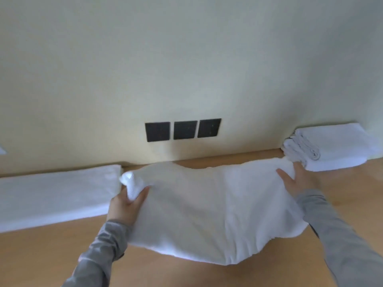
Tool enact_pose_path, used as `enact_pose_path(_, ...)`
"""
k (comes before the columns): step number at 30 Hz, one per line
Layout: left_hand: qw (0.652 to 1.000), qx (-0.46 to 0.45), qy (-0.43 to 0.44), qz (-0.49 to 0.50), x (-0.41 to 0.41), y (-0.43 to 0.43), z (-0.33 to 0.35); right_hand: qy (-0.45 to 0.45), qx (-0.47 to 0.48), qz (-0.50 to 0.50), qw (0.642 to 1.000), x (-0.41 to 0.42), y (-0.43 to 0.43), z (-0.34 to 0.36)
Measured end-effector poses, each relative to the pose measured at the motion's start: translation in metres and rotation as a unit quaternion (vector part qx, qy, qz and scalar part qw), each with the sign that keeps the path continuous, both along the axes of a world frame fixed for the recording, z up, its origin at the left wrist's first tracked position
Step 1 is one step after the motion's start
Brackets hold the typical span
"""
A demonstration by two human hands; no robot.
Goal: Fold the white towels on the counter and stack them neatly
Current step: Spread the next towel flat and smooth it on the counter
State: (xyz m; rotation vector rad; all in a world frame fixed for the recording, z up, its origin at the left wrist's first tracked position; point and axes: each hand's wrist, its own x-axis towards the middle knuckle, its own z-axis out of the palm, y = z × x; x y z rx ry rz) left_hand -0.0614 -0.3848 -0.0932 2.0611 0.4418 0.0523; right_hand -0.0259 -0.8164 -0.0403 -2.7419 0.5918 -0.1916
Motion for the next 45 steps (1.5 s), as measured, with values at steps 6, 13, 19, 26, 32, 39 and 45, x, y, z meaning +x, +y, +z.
enact_pose_path(6, 0.966, 0.117, 0.223, 0.059, -0.054, -0.013, -0.096, 0.215, 0.065, -0.025, 0.974, -0.009, -0.11, -0.09)
enact_pose_path(13, 0.928, 0.162, 0.297, 0.155, -0.07, -0.02, -0.126, 0.223, -0.145, 0.167, 0.949, 0.002, -0.048, -0.137)
enact_pose_path(19, 0.924, 0.192, 0.289, 0.163, -0.065, -0.022, -0.134, 0.236, -0.105, 0.391, 0.883, -0.014, 0.064, -0.183)
enact_pose_path(26, 0.945, 0.103, 0.28, 0.134, -0.076, -0.051, -0.134, 0.207, -0.16, 0.378, 0.888, -0.014, 0.021, -0.211)
enact_pose_path(32, 0.95, 0.067, 0.297, 0.064, -0.08, -0.084, -0.13, 0.232, -0.206, 0.37, 0.876, -0.013, -0.051, -0.202)
enact_pose_path(39, 0.953, -0.11, 0.241, 0.145, -0.015, -0.077, -0.124, 0.167, -0.108, 0.366, 0.909, -0.003, -0.002, -0.161)
enact_pose_path(45, 0.938, -0.166, 0.218, 0.214, 0.044, -0.06, -0.13, 0.112, 0.018, 0.431, 0.895, 0.052, 0.132, -0.159)
